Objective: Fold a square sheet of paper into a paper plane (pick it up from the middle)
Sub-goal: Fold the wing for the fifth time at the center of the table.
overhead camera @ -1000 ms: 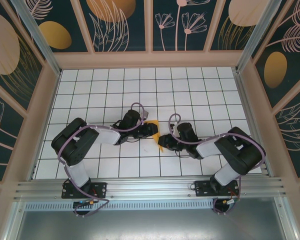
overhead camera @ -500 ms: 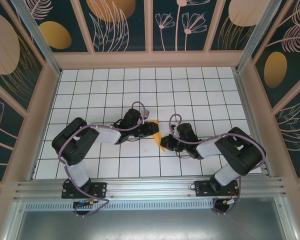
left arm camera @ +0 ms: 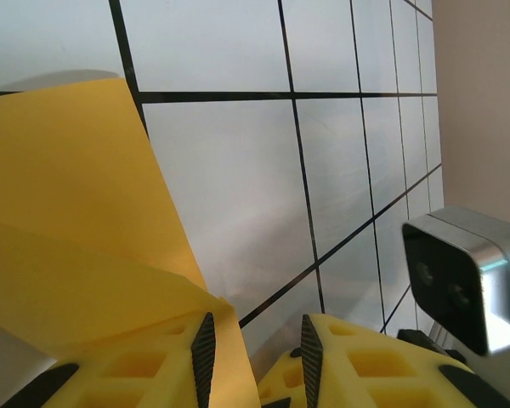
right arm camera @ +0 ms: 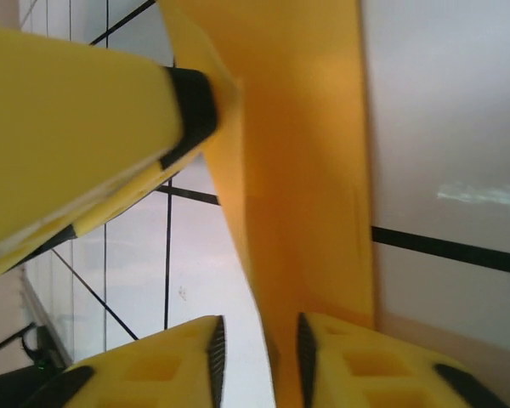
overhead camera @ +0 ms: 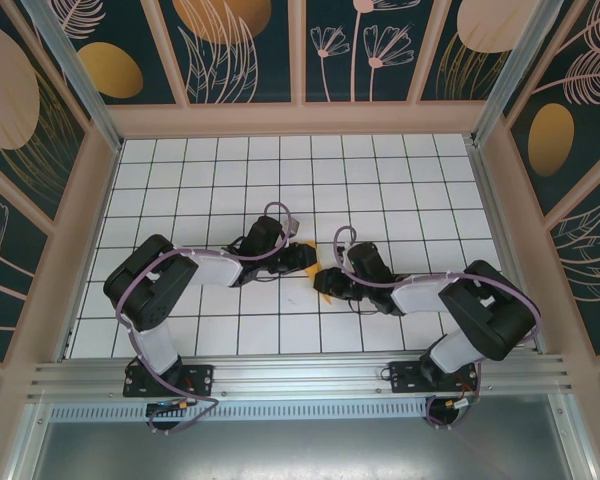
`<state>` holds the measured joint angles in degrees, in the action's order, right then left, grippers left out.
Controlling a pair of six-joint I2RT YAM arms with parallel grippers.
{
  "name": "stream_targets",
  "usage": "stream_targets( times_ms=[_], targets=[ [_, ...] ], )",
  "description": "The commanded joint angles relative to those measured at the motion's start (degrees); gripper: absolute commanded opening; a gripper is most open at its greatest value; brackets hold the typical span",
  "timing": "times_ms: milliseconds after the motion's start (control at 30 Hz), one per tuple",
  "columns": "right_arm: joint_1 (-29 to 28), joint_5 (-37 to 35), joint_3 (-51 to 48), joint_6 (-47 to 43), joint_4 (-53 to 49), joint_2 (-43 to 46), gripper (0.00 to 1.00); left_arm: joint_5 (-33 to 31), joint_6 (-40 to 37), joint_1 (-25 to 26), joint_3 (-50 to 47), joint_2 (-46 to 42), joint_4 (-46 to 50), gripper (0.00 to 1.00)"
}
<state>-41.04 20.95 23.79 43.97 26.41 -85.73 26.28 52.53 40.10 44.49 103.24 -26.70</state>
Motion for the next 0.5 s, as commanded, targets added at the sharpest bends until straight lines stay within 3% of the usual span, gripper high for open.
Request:
stream_targets(
  times_ms=[0, 467],
  targets=[
    [-1.87, -5.75, 2.79, -5.83, -8.29, 1.29, 0.37, -1.05, -1.46, 0.16, 1.49, 0.02, 1.36, 0.35],
    [-2.38, -10.32, 4.49, -8.93, -14.06, 4.32, 0.47, -0.88, -1.59, 0.15, 1.74, 0.29, 1.49, 0.34]
  ],
)
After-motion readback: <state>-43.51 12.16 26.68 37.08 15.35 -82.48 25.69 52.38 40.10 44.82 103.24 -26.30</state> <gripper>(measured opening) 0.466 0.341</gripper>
